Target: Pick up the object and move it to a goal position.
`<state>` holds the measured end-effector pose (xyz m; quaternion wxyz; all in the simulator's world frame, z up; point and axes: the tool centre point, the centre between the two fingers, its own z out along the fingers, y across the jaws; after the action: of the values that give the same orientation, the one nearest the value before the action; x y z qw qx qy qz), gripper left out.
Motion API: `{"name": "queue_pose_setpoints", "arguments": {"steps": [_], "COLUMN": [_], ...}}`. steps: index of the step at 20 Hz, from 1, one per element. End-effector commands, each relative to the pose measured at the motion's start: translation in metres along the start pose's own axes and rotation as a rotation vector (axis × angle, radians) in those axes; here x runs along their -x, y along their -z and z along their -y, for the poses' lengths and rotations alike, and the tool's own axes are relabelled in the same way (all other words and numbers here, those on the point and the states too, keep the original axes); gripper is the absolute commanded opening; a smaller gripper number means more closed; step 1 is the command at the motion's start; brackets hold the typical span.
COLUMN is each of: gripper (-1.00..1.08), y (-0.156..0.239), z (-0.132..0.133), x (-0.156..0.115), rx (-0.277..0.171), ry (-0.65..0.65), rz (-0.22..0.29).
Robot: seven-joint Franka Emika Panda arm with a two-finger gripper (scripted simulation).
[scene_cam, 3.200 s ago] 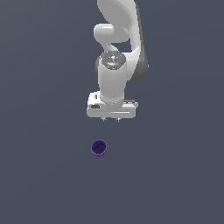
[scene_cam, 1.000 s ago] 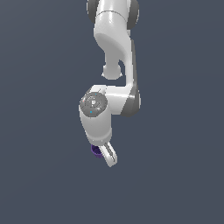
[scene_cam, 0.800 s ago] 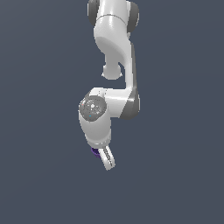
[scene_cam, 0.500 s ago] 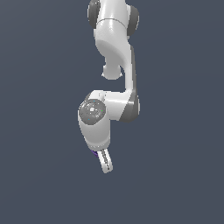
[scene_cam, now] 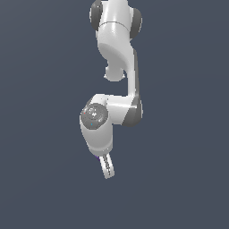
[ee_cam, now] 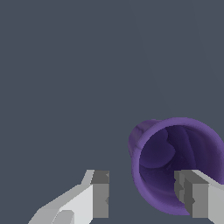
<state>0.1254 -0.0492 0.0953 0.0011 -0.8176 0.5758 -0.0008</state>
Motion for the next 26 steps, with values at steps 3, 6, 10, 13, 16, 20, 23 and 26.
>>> {"name": "queue_pose_setpoints", "arguments": {"steps": [3,6,10,13,16,20,23,26], "gripper": [0.28,0.28,-1.00,-1.00,-1.00,-1.00,-1.00,-1.00], "y": [-0.019,-0.026,-0.027,-0.027,-0.027,-0.025,-0.019,-0.006], "z": [-0.001,-0.001,-0.001,-0.001,-0.001,-0.001,-0.003,-0.008], "x": [0.000,0.000,0.000,0.000,0.000,-0.001,-0.005,-0.011], "rx": [0.001,0.001,0.001,0.001,0.001,0.001,0.001,0.001], "ry": [-0.003,-0.004,-0.004,-0.004,-0.004,-0.005,-0.005,-0.005], "rz": [0.000,0.000,0.000,0.000,0.000,0.000,0.000,0.000]}}
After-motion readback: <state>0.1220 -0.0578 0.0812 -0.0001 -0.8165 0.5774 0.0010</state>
